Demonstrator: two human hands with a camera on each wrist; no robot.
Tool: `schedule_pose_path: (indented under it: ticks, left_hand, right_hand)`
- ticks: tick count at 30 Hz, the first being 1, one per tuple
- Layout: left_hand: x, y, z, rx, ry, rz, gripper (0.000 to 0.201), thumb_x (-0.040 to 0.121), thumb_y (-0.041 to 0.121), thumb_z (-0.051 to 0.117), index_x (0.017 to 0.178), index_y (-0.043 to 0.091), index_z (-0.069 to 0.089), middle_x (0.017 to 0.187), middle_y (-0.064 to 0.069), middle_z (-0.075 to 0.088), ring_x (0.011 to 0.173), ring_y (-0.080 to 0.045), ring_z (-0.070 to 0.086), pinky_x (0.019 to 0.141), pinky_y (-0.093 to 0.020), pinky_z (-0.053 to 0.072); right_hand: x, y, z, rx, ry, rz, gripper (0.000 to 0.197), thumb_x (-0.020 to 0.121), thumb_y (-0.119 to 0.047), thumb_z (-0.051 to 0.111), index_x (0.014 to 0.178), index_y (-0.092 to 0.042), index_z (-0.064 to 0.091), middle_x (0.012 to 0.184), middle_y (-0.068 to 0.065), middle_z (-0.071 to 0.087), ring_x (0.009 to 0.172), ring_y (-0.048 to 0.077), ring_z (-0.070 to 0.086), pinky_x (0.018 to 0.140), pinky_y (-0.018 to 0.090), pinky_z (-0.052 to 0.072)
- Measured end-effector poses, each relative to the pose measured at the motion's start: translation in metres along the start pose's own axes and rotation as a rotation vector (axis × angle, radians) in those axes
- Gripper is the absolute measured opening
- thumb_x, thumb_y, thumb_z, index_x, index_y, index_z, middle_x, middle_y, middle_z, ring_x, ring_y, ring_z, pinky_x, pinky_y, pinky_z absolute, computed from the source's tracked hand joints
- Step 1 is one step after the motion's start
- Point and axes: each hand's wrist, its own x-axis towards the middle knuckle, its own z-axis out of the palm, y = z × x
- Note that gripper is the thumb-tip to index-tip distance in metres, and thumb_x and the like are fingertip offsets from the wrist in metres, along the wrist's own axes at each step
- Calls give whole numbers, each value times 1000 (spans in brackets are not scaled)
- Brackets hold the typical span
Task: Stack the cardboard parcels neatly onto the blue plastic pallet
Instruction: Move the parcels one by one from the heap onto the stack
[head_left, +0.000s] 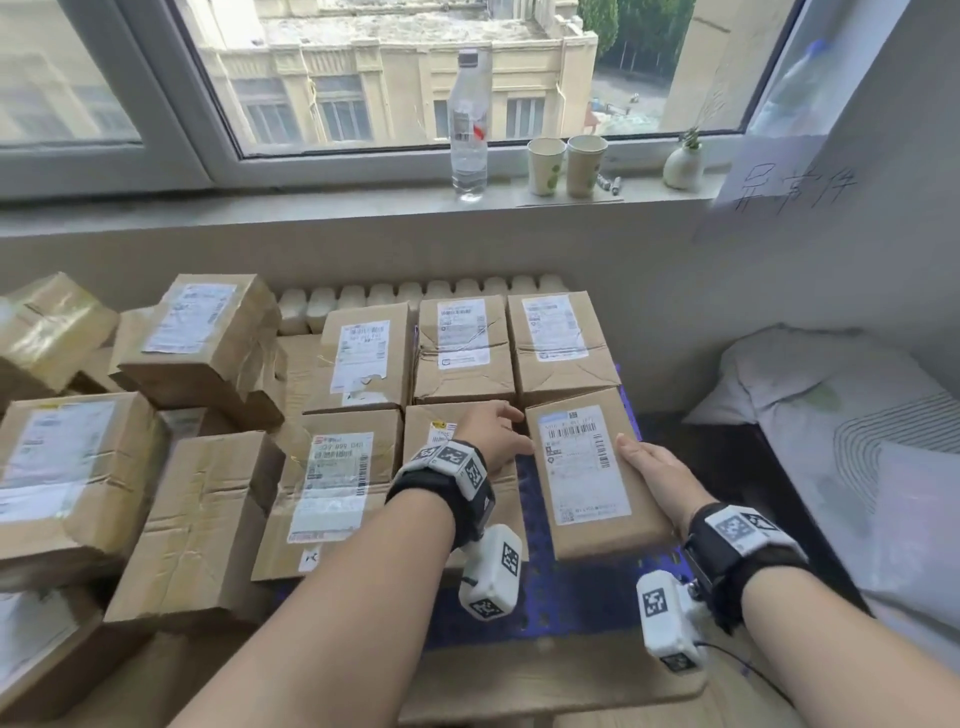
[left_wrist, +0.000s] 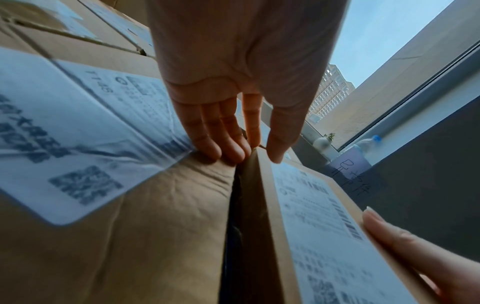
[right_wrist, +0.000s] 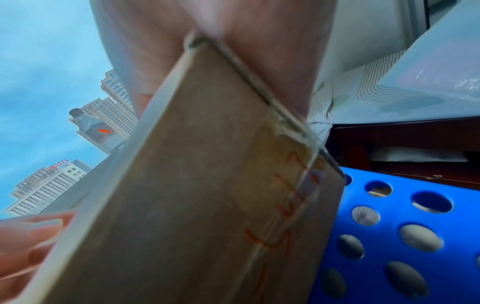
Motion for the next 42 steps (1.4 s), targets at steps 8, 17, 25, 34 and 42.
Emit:
schedule_pose_path:
  ticks: [8, 17, 25, 34, 42]
  left_hand:
    - [9, -4, 1, -1, 29, -52, 46, 76, 8, 79, 116, 19, 60, 84, -2, 62, 66, -18, 59, 63, -29, 53]
    - [1, 11, 0, -93, -41, -153, 41, 87, 44, 66, 114, 14, 61, 81, 0, 58, 59, -10, 52, 56, -25, 45]
    - [-19, 31, -10, -50, -153, -135, 56, 90, 48, 61, 127, 7, 56, 119, -15, 65, 89, -22, 65, 84, -36, 56]
    - [-55, 40, -36, -115, -60, -73, 64, 83, 64, 58, 124, 15, 57, 113, -4, 65, 91, -21, 68, 78, -34, 57]
    - [-82, 19, -90, -144, 122, -97, 65, 85, 64, 54, 128, 16, 55, 114, -3, 67, 100, -22, 67, 84, -38, 56]
  right_hand:
    - [22, 0, -3, -44, -108, 31, 75, 71, -73, 61, 121, -17, 62, 105, 4, 74, 93, 25, 72, 93, 47, 54]
    - [14, -28, -16, 113, -239, 67, 41, 96, -48, 51, 101, -13, 71, 86, 11, 77, 65, 23, 72, 63, 31, 55]
    - [-6, -50, -19, 233, -326, 107, 40, 97, -43, 51, 112, -8, 64, 79, 13, 76, 56, 23, 72, 43, 26, 54]
    - [7, -75, 3, 135, -299, -17, 95, 46, -78, 78, 124, -26, 64, 112, 6, 73, 104, 30, 69, 102, 51, 47]
    - [-30, -111, 71, 86, -374, -67, 81, 59, -72, 76, 119, -20, 61, 107, 11, 74, 98, 33, 71, 95, 52, 52]
